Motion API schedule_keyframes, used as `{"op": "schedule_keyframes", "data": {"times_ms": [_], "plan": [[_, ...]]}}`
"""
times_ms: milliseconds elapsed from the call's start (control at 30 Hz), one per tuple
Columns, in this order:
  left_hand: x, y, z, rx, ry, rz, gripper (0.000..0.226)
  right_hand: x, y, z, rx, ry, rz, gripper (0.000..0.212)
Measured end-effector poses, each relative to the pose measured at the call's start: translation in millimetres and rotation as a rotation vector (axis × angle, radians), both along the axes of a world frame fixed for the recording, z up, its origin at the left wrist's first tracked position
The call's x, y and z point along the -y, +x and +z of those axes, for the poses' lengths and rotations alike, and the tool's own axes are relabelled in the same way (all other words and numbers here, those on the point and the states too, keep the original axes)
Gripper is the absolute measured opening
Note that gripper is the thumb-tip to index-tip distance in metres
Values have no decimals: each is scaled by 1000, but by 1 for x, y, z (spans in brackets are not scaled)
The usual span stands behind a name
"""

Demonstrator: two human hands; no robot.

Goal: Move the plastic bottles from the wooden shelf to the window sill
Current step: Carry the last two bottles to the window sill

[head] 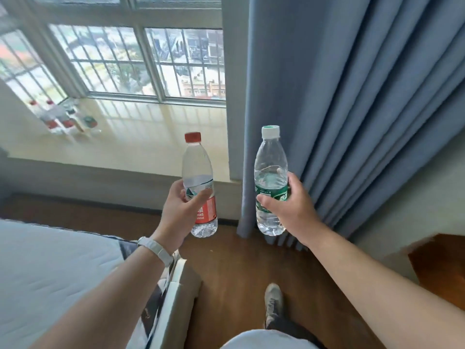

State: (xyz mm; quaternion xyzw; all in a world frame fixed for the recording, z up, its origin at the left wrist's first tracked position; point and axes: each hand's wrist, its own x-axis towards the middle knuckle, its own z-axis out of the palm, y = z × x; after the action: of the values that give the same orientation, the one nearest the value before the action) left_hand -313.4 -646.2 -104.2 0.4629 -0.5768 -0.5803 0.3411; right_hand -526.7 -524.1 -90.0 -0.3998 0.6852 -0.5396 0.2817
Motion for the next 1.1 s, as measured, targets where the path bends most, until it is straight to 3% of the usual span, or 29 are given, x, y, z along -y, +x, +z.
{"op": "schedule_keyframes", "data": {"times_ms": [233, 667, 1100], "plan": [[56, 35, -12, 6, 4, 161, 40, 98, 15, -9, 13, 20, 184, 43], [198, 4, 2, -52, 23, 442, 37, 295, -17, -4, 18, 44, 421, 47], [273, 25, -4, -118, 3, 602, 44, 402, -7, 0, 66, 22, 527, 46]]}}
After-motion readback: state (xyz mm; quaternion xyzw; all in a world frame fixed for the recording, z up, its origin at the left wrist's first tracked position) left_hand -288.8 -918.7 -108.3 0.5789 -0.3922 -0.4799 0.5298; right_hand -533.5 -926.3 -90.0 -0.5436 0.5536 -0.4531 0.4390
